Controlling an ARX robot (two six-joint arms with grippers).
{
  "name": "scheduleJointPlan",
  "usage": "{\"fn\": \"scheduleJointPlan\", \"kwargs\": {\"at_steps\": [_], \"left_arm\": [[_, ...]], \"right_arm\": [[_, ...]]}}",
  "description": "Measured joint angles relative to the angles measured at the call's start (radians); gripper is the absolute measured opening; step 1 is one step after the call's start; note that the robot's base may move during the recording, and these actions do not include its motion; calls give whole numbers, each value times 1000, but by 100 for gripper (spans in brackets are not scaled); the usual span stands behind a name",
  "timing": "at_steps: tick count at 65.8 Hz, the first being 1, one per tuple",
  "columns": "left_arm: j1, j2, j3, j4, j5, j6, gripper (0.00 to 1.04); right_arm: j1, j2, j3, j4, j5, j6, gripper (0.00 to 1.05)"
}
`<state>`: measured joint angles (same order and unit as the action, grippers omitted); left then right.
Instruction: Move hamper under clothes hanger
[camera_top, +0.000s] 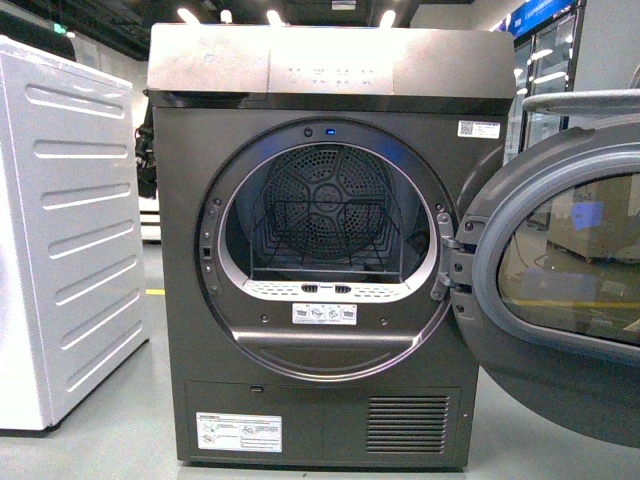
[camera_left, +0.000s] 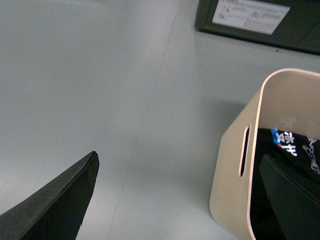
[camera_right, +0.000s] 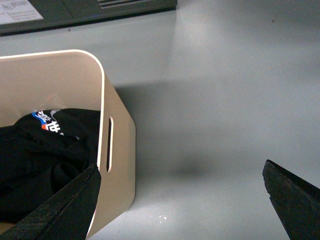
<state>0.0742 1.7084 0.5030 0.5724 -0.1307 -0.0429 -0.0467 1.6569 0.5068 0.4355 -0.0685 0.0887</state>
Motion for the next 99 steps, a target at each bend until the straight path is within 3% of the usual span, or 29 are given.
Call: {"fn": "scheduleJointPlan", "kwargs": {"at_steps": [29,99], "left_arm": [[-67,301,143,70,6,11,98],[-191,534,307,93,-24,-44,98]], "right_arm": [[93,380,178,80,54,37,97],[184,601,372,29,167,65,97]]}}
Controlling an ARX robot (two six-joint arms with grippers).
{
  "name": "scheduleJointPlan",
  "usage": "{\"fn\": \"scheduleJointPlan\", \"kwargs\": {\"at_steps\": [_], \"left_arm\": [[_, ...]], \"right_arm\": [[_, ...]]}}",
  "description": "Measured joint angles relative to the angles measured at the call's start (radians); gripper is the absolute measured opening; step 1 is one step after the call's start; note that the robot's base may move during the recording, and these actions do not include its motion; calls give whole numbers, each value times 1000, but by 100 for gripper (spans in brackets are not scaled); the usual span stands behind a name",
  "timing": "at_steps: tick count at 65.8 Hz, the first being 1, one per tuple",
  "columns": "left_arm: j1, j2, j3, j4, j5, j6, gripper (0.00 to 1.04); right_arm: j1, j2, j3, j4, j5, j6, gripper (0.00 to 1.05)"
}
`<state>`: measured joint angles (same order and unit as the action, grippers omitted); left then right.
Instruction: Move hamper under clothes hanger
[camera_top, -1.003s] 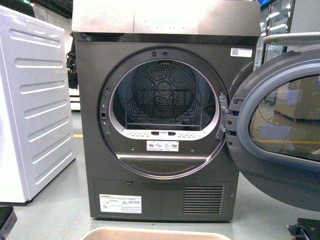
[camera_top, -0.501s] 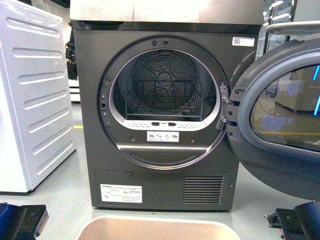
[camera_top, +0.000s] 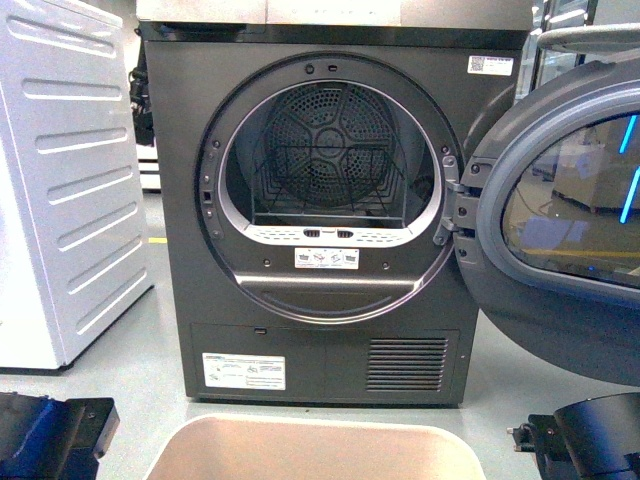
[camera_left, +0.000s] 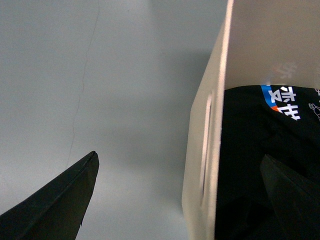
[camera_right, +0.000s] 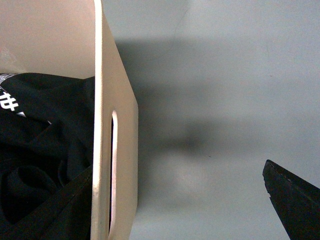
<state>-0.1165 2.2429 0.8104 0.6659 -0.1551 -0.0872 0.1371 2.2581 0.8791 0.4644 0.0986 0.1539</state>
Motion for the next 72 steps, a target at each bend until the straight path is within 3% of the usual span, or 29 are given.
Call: {"fn": "scheduleJointPlan", "kwargs": {"at_steps": [72], "left_arm": [[-32,122,111,-3,0,-29,98]], "right_arm": [[30,64,89,-26,32,8,97]]}}
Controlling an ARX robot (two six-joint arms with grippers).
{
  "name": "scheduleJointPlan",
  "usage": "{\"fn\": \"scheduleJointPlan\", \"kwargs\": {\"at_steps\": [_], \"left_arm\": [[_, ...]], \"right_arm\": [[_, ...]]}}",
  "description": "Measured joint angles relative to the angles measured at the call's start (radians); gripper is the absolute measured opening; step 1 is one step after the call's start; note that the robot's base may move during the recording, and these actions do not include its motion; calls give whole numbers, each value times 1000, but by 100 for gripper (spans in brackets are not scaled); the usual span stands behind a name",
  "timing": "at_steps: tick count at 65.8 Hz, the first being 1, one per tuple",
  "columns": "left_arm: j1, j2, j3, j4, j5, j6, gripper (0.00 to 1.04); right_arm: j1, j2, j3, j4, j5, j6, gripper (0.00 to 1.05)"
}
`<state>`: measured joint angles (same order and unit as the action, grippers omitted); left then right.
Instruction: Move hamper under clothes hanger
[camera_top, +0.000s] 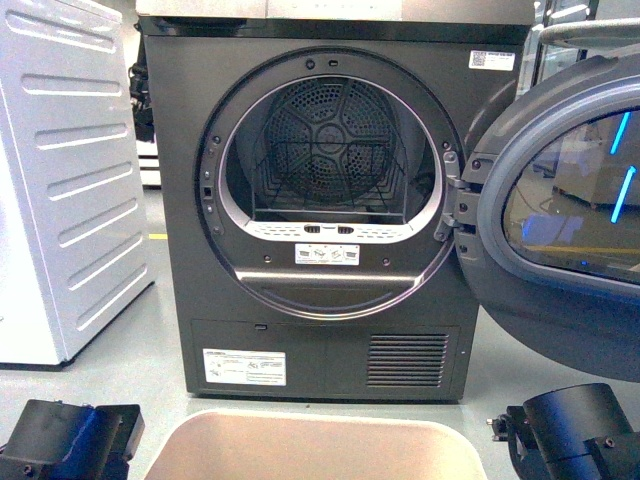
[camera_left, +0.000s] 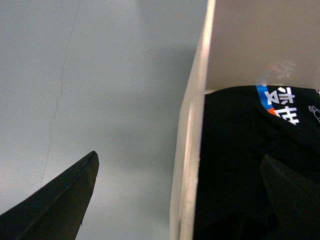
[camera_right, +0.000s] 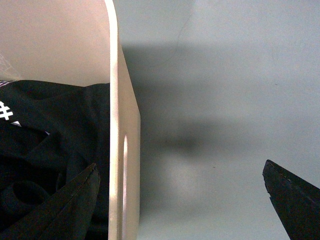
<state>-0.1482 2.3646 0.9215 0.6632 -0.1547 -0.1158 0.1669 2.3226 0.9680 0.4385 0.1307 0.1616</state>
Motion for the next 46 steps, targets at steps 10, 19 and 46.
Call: {"fn": "scheduleJointPlan", "kwargs": {"at_steps": [10,19,46], "left_arm": [[-21,9,23,-14,0,-9,98],[-35,14,34,-24,0,-16,98],[-42,31,53,-52,-3,-15,35]], "right_arm": [[6,12,5,-3,4,1,97],[12,19,12,-6,4,2,97],[23,21,21,-15,-9,1,29]]}}
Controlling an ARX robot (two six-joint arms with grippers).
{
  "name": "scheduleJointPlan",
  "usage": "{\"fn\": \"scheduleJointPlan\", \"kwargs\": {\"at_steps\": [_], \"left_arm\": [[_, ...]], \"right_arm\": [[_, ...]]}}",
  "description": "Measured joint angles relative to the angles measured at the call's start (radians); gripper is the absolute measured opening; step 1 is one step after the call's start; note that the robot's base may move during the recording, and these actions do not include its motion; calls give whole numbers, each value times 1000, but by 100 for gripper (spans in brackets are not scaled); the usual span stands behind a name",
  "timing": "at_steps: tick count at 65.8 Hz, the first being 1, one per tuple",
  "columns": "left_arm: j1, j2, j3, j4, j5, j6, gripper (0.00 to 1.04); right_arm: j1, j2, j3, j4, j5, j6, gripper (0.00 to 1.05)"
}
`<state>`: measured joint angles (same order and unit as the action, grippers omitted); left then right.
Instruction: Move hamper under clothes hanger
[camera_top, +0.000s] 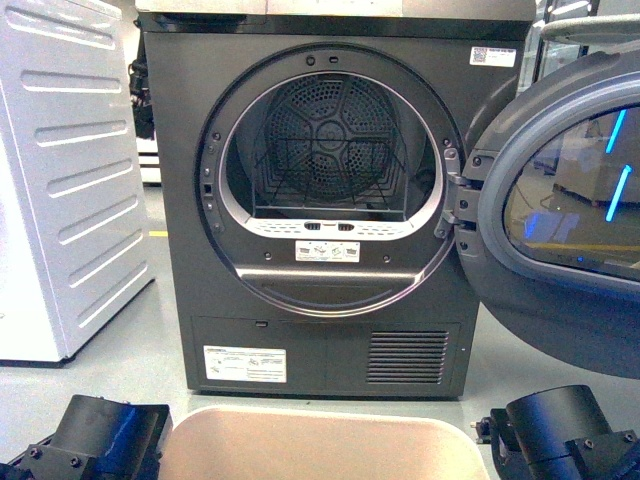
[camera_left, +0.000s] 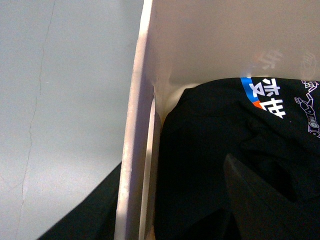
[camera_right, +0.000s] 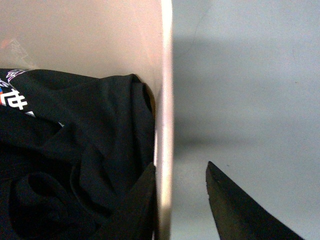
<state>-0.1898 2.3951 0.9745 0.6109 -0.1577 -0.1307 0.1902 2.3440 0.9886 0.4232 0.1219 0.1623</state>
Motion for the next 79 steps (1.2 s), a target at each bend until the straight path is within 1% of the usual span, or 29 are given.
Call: {"fn": "scheduleJointPlan", "kwargs": {"at_steps": [1,3,4,6,10,13,14,24,45,52,59,79], "left_arm": [[0,0,0,0,0,0,33],[1,0,0,-1,-1,0,27],[1,0,0,-2,-1,0,24],[2,0,0,-2,0,1,20],[2,-3,0,-2,3,3,10],[2,-8,0,-6,6,5,4],[1,-10,0,-8,8,5,3],[-5,-35,-1,-37,20,23,4],[-15,-112,-23,-37,4,27,4],[-11,-141,-42,-36,2,28,4],[-8,-148,-45,-36,-23,31,4],[-6,-149,-47,-36,-23,32,4]], "right_arm": [[2,0,0,0,0,0,25],[2,0,0,0,-1,0,22],[3,0,0,0,-2,-1,18],[3,0,0,-1,-3,-1,15],[4,0,2,-3,0,-1,5],[4,0,2,-5,2,-1,2],[4,-1,2,-5,2,-1,3],[-3,-11,2,-19,1,-1,3],[-13,-105,-16,-35,-6,-8,3],[-13,-122,-27,-31,-10,-8,3],[-12,-124,-43,-7,-10,-9,3],[-9,-134,-51,-2,-6,-11,3]]}}
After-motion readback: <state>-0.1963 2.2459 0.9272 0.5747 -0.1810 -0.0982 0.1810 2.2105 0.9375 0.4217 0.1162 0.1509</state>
